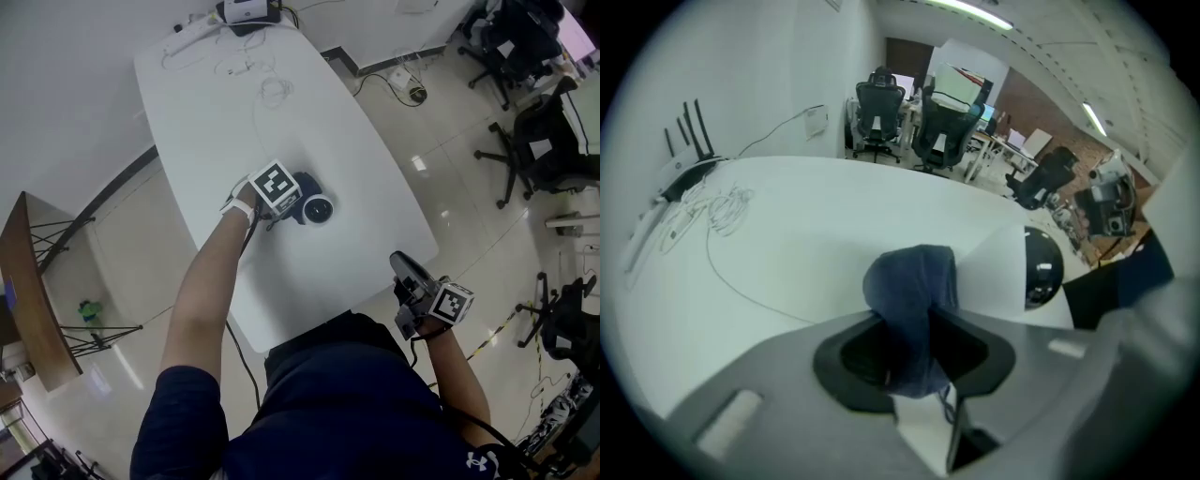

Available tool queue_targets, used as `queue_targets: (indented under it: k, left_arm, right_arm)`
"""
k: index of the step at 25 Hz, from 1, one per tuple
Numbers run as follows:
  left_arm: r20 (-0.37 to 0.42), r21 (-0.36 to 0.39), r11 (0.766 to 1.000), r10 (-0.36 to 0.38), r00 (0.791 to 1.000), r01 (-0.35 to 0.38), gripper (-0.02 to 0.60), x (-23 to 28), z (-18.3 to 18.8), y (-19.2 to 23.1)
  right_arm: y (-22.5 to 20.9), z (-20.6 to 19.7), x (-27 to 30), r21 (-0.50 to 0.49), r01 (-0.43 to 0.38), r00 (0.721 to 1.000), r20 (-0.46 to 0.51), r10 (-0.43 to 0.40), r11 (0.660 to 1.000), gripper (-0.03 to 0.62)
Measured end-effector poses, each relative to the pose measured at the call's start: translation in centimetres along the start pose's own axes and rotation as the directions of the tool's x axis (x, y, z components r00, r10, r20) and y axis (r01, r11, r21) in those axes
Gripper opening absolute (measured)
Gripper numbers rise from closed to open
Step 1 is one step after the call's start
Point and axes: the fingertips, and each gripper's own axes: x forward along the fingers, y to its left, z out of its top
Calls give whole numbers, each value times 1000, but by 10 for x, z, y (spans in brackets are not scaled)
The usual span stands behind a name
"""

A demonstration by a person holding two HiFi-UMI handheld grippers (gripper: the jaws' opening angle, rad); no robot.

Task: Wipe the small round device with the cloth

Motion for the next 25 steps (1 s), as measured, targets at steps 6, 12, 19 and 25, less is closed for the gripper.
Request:
queue_targets:
  k: [6, 12, 19, 25]
  left_arm:
    - [180, 28, 998, 53, 982, -59, 112, -73, 31, 4]
    - [192, 480, 877, -68, 979, -33, 112, -134, 73, -80]
    - [-43, 703, 709, 120, 992, -56, 112, -76, 61, -65]
    - [-156, 682, 731, 107, 982, 29, 112, -39, 67, -31]
  right_arm:
    - [-4, 5, 5, -38, 25, 1000, -17, -26, 999, 94]
    - [5, 4, 13, -13, -20, 1000, -20, 20, 1000, 92]
    - [6, 9, 9, -20, -6, 1000, 4, 6, 1000, 92]
    - [-17, 5, -14, 28, 38, 999, 36, -39, 999, 89]
